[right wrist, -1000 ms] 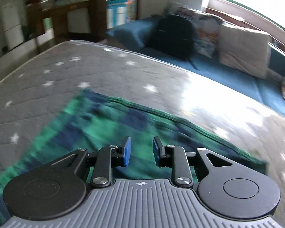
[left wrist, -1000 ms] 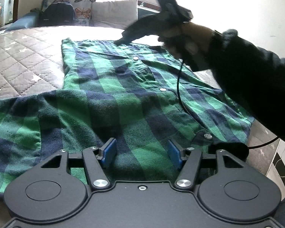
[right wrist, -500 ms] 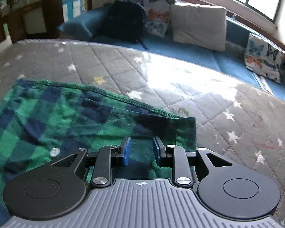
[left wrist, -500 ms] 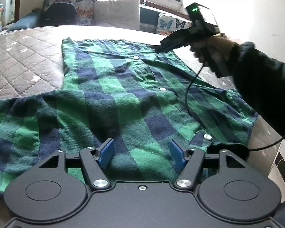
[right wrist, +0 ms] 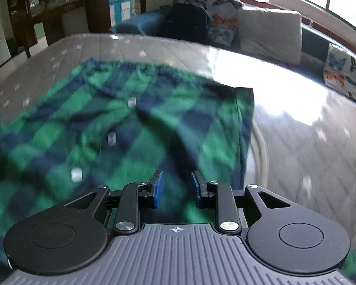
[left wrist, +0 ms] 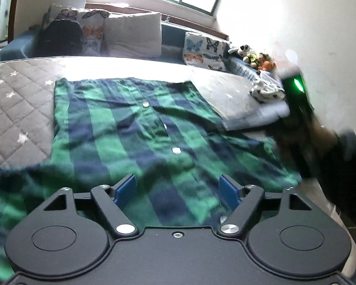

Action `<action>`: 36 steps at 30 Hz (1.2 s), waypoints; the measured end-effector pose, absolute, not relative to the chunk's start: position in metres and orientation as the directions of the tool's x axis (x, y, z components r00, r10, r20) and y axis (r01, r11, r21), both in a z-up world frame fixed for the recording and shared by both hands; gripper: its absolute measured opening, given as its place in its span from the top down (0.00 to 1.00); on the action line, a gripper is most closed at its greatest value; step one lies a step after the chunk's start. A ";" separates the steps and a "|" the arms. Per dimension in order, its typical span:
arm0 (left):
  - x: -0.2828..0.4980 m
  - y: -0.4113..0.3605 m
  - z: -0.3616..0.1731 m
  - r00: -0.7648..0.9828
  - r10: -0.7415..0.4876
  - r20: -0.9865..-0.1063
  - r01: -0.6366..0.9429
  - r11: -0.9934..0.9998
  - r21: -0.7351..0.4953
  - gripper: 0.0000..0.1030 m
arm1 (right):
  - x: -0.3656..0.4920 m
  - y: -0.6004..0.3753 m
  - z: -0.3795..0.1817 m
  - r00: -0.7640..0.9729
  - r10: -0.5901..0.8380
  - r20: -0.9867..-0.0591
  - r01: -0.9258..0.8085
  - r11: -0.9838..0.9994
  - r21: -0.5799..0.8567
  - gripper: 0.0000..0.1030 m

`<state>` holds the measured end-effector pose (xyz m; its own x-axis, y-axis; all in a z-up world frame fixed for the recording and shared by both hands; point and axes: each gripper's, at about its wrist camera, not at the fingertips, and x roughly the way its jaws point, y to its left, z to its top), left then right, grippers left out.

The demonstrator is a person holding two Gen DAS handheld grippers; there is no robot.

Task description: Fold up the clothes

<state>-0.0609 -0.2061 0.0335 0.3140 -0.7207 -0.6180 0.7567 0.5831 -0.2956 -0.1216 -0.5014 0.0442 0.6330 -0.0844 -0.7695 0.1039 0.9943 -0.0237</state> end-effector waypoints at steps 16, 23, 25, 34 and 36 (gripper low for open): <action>-0.045 -0.222 0.004 0.367 -0.610 -0.702 0.685 0.688 -0.240 0.19 | -0.216 -0.481 0.045 0.706 -0.149 -0.693 0.154 0.987 -0.055 0.66; -0.063 -0.219 0.004 0.380 -0.587 -0.715 0.694 0.692 -0.199 0.18 | -0.236 -0.478 0.044 0.718 -0.170 -0.675 0.210 0.978 -0.023 0.62; -0.070 -0.218 0.004 0.385 -0.581 -0.717 0.696 0.693 -0.188 0.17 | -0.243 -0.475 0.042 0.721 -0.182 -0.669 0.222 0.975 -0.027 0.61; -0.104 -0.205 0.004 0.399 -0.568 -0.720 0.695 0.700 -0.168 0.14 | -0.275 -0.459 0.040 0.730 -0.216 -0.648 0.249 0.968 -0.042 0.59; -0.112 -0.201 0.004 0.402 -0.564 -0.721 0.692 0.703 -0.164 0.14 | -0.284 -0.458 0.040 0.733 -0.211 -0.646 0.262 0.965 -0.019 0.59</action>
<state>-0.1118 -0.2009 0.0041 0.4022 -0.5640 -0.7212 0.6922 0.7029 -0.1637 -0.2837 -0.4577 0.0401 0.7331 -0.2113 -0.6465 0.2617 0.9650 -0.0187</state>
